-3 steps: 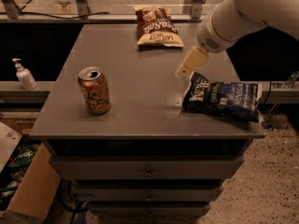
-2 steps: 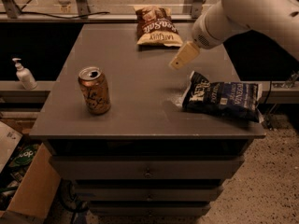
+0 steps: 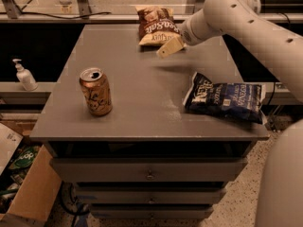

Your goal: Move brown chip bag near orange can

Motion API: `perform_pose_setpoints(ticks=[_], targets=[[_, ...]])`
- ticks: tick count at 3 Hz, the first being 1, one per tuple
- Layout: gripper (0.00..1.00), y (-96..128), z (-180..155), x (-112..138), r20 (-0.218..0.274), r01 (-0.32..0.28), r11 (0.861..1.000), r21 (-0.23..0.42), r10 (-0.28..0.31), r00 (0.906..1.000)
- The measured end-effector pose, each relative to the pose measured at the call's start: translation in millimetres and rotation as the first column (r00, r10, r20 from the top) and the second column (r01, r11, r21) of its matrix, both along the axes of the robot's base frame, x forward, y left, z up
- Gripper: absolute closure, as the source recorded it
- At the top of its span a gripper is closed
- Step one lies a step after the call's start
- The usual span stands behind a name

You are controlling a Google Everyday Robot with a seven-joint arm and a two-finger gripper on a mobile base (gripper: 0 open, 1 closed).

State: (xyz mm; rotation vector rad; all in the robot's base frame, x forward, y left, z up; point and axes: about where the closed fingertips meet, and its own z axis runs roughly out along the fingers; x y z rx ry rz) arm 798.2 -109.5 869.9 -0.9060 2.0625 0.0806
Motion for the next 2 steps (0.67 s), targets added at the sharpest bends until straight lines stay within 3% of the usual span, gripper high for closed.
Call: perform_pose_setpoints(ticks=[2], targets=[[0.00, 29.6, -25.6, 60.7, -0.040, 0.071, 0.990, 0.123, -0.067, 0.9970]])
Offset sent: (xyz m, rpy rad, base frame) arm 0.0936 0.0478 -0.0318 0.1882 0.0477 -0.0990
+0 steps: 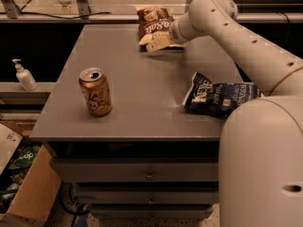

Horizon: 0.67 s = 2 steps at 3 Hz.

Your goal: Move brown chip bag near orange can

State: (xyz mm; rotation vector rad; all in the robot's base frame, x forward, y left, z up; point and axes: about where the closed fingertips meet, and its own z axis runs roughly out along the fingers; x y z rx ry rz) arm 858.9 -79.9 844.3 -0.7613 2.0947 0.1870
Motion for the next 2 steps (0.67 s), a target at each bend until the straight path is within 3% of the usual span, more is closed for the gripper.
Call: perform_pose_setpoints(ticks=[2], targets=[[0.40, 14.6, -3.3, 19.2, 0.006, 0.008, 0.999, 0.041, -0.008, 0.9999]])
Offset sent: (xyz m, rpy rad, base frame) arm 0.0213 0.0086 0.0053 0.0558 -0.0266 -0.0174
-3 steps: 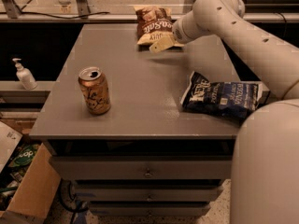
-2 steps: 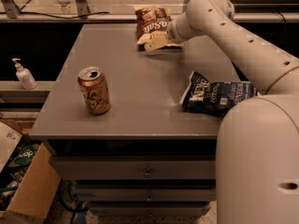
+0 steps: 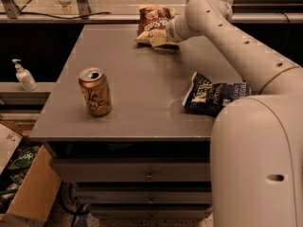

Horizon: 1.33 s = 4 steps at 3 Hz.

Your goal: Move brown chip bag near orange can

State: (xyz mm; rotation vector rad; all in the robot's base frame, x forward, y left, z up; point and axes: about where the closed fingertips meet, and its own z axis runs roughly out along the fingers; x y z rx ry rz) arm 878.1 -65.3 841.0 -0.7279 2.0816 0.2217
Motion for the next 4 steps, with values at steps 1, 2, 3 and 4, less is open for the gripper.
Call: perform_pose_setpoints(ticks=[1, 2, 3, 4], targets=[[0.63, -6.1, 5.0, -6.1, 0.010, 0.000, 1.000, 0.006, 0.000, 0.9999], [0.86, -10.4, 12.2, -20.3, 0.020, -0.013, 1.000, 0.018, 0.012, 0.9997], [1.00, -1.6, 28.8, -47.2, 0.046, -0.074, 0.996, 0.045, 0.072, 0.9963], [1.00, 12.6, 43.9, -71.1, 0.063, -0.147, 0.986, 0.074, 0.142, 0.9878]])
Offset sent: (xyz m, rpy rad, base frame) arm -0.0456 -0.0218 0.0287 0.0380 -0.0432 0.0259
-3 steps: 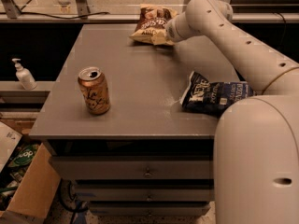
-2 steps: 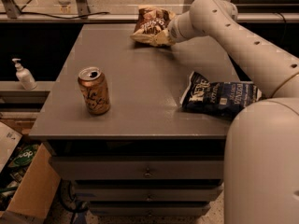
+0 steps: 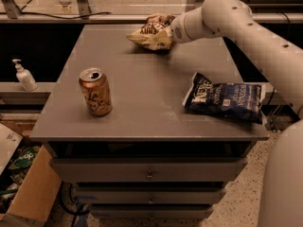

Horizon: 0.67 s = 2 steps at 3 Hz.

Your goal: Move brown chip bag near orange can

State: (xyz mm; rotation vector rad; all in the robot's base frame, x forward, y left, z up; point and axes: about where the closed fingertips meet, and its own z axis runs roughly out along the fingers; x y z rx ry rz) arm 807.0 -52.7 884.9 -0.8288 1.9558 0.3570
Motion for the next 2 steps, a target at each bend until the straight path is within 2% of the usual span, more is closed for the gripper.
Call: perform_pose_setpoints(ticks=[1, 2], targets=[[1.00, 13.4, 13.8, -42.6, -0.011, -0.117, 0.993, 0.024, 0.118, 0.9930], [1.00, 24.4, 20.5, -89.6, -0.030, -0.250, 0.967, 0.044, 0.251, 0.9675]])
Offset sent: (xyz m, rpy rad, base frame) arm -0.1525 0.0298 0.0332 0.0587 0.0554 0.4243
